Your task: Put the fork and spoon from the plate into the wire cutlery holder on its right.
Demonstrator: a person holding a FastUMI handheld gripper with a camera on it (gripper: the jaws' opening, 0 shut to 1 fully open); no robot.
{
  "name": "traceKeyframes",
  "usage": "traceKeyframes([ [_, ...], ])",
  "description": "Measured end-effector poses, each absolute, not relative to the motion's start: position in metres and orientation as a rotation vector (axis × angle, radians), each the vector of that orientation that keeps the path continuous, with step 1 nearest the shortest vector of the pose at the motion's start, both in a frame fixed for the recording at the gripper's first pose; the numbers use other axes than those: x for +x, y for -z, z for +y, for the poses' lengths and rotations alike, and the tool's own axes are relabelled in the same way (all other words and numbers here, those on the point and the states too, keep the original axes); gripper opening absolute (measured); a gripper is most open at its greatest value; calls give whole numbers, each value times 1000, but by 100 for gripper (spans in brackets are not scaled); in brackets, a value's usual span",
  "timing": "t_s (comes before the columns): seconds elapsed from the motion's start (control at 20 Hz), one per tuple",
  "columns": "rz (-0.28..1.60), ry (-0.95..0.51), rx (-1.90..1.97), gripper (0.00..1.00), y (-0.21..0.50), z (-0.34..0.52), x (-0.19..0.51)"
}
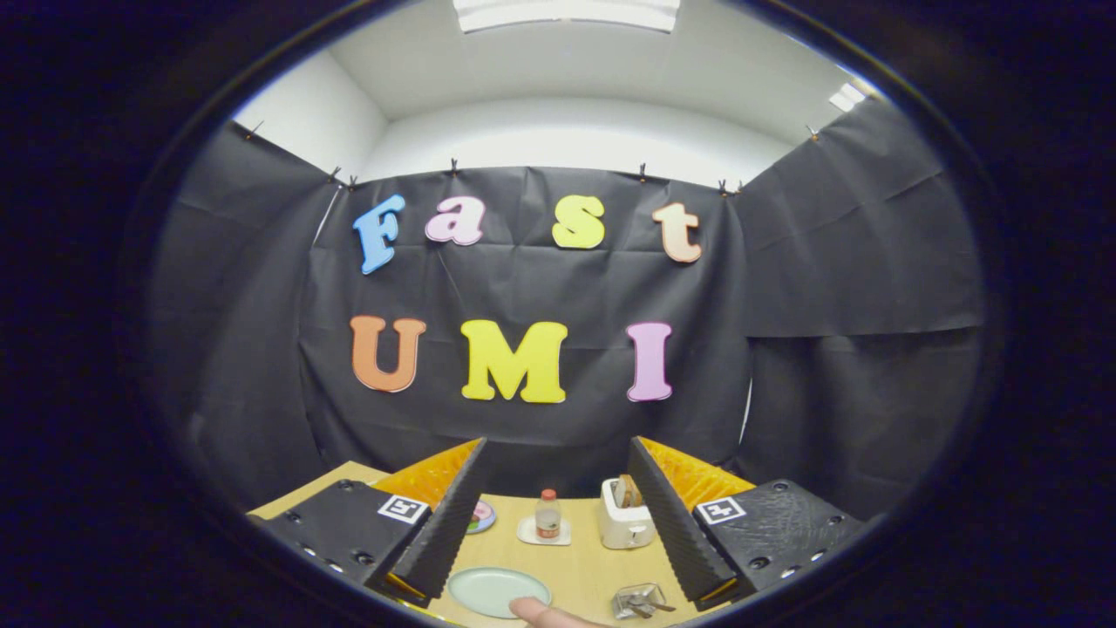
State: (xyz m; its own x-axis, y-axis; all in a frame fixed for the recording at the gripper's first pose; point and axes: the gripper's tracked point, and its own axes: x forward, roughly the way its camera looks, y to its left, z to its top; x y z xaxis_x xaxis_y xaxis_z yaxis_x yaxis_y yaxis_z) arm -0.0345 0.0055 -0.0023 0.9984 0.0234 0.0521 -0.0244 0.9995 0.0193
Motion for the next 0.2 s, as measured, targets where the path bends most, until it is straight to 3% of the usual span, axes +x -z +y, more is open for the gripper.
traceKeyframes([
  [0.2, -50, -38, 24, 95, 4, 5, -37],
])
